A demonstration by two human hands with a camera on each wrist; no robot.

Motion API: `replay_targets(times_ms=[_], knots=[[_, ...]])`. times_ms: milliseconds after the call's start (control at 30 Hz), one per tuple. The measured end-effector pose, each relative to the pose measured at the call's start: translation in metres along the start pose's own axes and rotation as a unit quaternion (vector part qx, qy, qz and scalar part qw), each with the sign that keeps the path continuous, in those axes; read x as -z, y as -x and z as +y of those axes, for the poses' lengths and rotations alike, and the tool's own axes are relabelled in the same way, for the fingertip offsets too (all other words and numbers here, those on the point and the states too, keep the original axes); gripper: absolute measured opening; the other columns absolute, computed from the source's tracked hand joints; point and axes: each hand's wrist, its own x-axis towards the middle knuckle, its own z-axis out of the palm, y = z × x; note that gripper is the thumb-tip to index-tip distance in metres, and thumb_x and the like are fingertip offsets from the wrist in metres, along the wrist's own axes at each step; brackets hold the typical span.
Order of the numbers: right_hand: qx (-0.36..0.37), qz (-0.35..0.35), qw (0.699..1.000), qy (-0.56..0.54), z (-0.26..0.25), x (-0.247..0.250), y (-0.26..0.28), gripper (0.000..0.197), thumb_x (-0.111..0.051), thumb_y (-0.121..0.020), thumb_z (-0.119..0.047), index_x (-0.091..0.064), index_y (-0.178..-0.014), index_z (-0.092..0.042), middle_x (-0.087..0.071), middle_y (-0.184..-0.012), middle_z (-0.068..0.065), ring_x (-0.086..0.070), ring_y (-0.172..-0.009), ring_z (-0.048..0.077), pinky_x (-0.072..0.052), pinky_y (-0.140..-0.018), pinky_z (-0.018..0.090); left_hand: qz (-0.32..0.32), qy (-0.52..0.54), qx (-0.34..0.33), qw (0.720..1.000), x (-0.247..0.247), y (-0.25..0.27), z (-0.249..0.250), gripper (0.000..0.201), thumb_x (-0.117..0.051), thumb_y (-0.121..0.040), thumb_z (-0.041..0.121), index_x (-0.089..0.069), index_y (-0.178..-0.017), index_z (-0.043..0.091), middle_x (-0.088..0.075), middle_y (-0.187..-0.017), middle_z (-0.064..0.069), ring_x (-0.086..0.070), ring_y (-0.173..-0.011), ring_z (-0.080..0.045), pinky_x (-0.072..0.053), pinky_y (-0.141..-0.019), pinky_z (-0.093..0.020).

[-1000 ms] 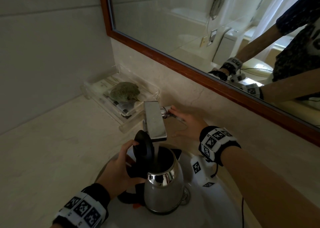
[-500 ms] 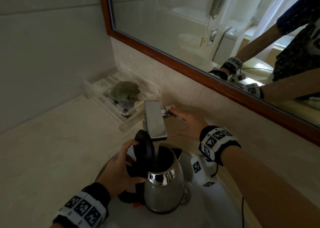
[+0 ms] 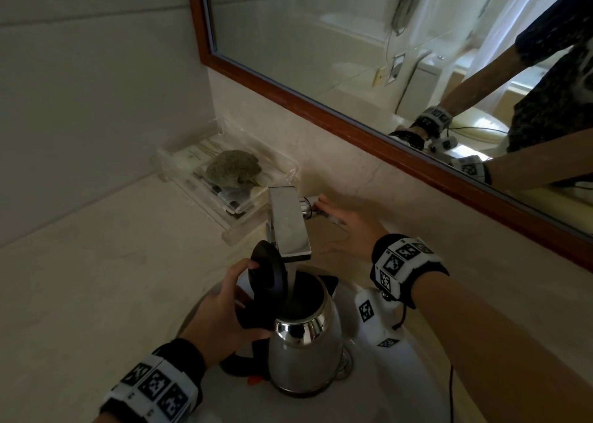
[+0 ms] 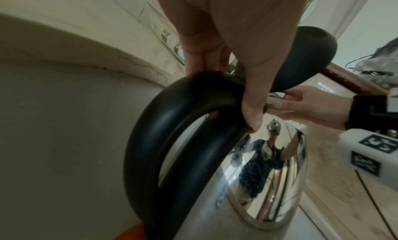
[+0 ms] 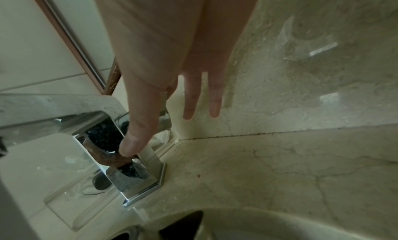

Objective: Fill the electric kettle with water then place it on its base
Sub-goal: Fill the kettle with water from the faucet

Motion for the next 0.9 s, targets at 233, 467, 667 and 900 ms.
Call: replay_targets(times_ms=[233,467,667,900], knots=[[-0.003,0.005,1.0,-0.001,0.0,-0.001,0.001,0.085,-0.068,-0.08,0.0,-0.024,-0.145,-0.03,-0.018,-0.156,-0.011,-0.023,-0.142,0.007,-0.02,-0.116,0.021,-0.002,-0.007,-0.005,1.0,-0.001,0.0,0.001,0.101,-0.084,-0.059,0.016,-0.013,-0.127,0.04,-0.056,-0.084,0.014,-0.06,-0.073,-0.004,-0.047,-0.06,-0.009],[-0.014,-0.008,0.999,-0.035,-0.011,0.004,0.007,0.092,-0.078,-0.072,-0.02,-0.023,-0.146,-0.027,-0.017,-0.157,-0.011,-0.021,-0.143,0.008,-0.02,-0.118,0.027,-0.006,-0.007,0.002,1.0,-0.001,0.001,0.002,0.104,-0.084,-0.059,0.018,-0.013,-0.134,0.033,-0.055,-0.084,0.013,-0.06,-0.076,-0.01,-0.046,-0.069,-0.015],[-0.016,-0.011,1.0,-0.02,-0.01,0.005,0.006,0.092,-0.078,-0.071,-0.024,-0.023,-0.146,-0.029,-0.017,-0.156,-0.013,-0.024,-0.142,0.008,-0.022,-0.117,0.025,0.0,-0.01,0.001,1.0,-0.001,0.001,0.002,0.102,-0.084,-0.058,0.019,-0.015,-0.13,0.038,-0.057,-0.083,0.012,-0.06,-0.072,-0.006,-0.046,-0.065,-0.012],[-0.014,-0.017,1.0,-0.011,-0.011,0.005,0.005,0.092,-0.078,-0.072,-0.024,-0.023,-0.146,-0.029,-0.017,-0.156,-0.013,-0.028,-0.141,0.012,-0.027,-0.117,0.032,-0.002,-0.01,0.002,1.0,0.0,0.001,0.003,0.101,-0.084,-0.059,0.018,-0.013,-0.128,0.04,-0.056,-0.081,0.014,-0.06,-0.071,-0.005,-0.045,-0.061,-0.01]])
